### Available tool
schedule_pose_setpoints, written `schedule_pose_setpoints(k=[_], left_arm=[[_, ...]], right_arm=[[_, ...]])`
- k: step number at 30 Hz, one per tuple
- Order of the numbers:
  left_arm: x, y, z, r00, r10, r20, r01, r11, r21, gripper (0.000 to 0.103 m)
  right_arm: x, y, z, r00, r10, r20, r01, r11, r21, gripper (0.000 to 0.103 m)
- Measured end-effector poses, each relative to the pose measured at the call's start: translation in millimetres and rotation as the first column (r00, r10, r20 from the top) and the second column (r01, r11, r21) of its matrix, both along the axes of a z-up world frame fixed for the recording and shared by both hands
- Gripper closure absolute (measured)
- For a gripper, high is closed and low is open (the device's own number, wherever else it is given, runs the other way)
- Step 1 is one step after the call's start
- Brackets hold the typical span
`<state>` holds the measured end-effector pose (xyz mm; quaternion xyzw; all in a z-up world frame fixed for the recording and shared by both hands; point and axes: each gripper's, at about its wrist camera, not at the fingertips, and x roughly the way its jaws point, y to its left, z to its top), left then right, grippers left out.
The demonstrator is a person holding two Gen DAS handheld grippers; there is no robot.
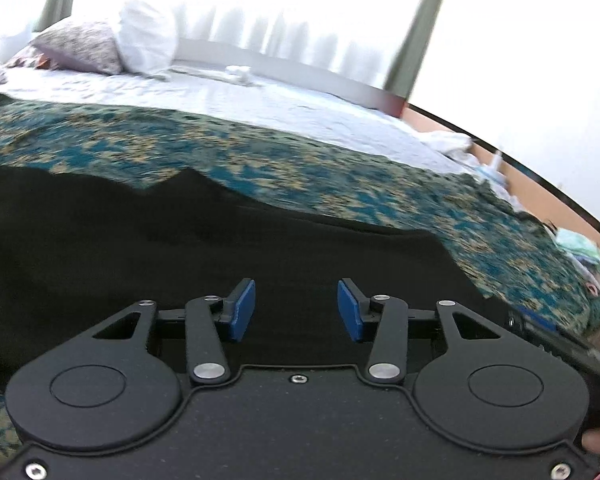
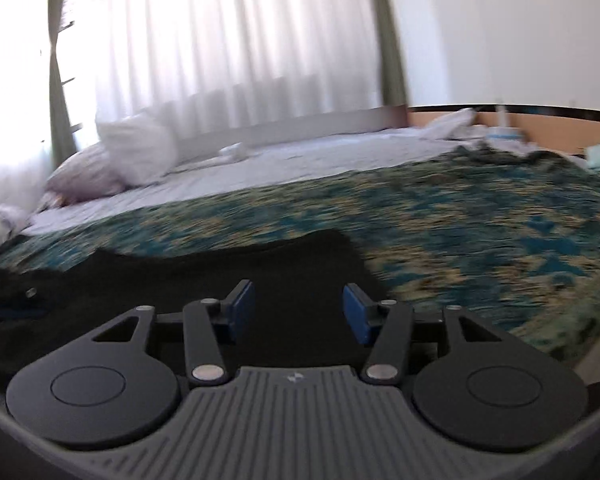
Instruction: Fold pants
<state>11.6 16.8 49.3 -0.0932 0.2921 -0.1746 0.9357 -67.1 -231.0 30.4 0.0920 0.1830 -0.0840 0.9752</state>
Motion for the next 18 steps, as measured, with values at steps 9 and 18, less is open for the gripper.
schedule_pose_setpoints(k=[9,18], left_arm=[[-4.7,-24.4,-15.4,0.999,-0.037,-0.039,0.04,0.996,0.074,0.059],[-3.8,-25.5,-36.7,0.998,-0.022,-0.051,0.029,0.989,0.148,0.057]], right_arm=[[13.6,12.6,-32.1,0.995,-0.003,-0.099,-0.005,0.996,-0.084,0.043],[6.8,60.3,-44.4,0.988,0.135,-0.076,-0.148,0.966,-0.212,0.042]])
